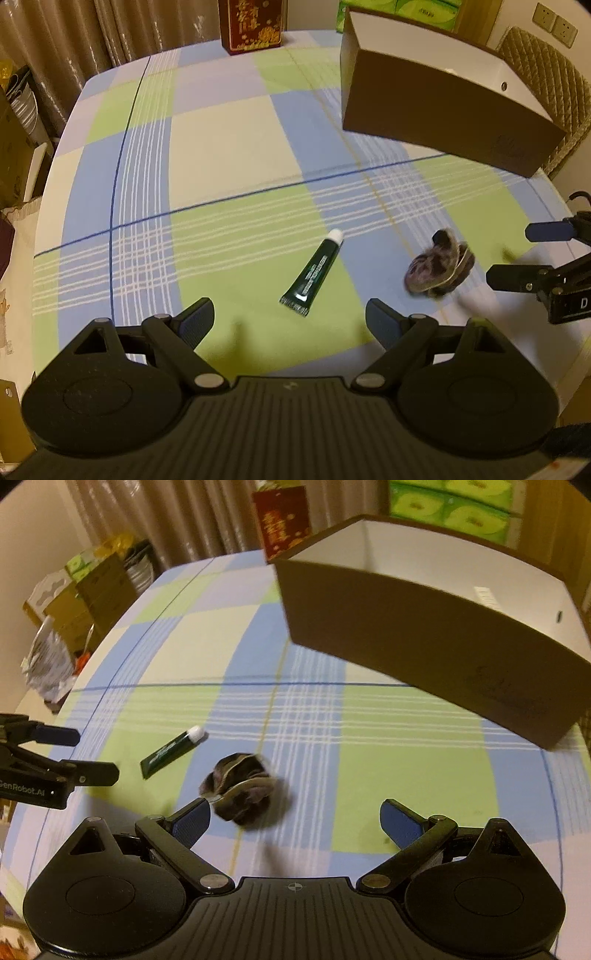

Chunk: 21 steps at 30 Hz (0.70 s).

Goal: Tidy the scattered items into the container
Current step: 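Grasp the green lip balm tube with the left tool while the right tool grasps the brown hair tie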

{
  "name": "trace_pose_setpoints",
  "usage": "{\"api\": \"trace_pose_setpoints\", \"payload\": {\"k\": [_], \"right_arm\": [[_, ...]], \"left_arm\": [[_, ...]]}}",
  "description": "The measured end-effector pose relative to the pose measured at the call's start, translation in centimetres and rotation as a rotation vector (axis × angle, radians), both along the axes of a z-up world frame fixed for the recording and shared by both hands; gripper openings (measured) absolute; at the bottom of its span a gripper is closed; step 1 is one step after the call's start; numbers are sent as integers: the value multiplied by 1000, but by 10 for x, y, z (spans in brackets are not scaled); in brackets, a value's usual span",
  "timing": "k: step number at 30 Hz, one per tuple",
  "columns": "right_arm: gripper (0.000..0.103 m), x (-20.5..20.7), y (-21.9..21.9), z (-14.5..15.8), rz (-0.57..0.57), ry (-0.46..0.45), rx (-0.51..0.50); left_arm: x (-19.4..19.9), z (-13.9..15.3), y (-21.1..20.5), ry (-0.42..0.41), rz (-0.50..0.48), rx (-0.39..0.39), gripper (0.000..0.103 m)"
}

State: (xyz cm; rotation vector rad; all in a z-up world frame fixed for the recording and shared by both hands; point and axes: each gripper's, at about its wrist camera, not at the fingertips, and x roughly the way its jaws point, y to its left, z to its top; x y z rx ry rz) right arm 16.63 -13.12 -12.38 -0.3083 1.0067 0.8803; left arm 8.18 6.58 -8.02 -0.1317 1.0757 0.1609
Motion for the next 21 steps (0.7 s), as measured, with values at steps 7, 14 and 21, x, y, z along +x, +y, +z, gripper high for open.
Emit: {"api": "trace_pose_setpoints", "payload": {"k": [7, 14, 21], "right_arm": [[96, -8, 20, -11, 76, 6, -14], [85, -13, 41, -21, 138, -8, -24], [56, -10, 52, -35, 145, -12, -35]], "left_arm": [[-4, -10, 7, 26, 9, -17, 87], [-7, -17, 15, 44, 27, -25, 87], [-5, -21, 20, 49, 33, -31, 86]]}}
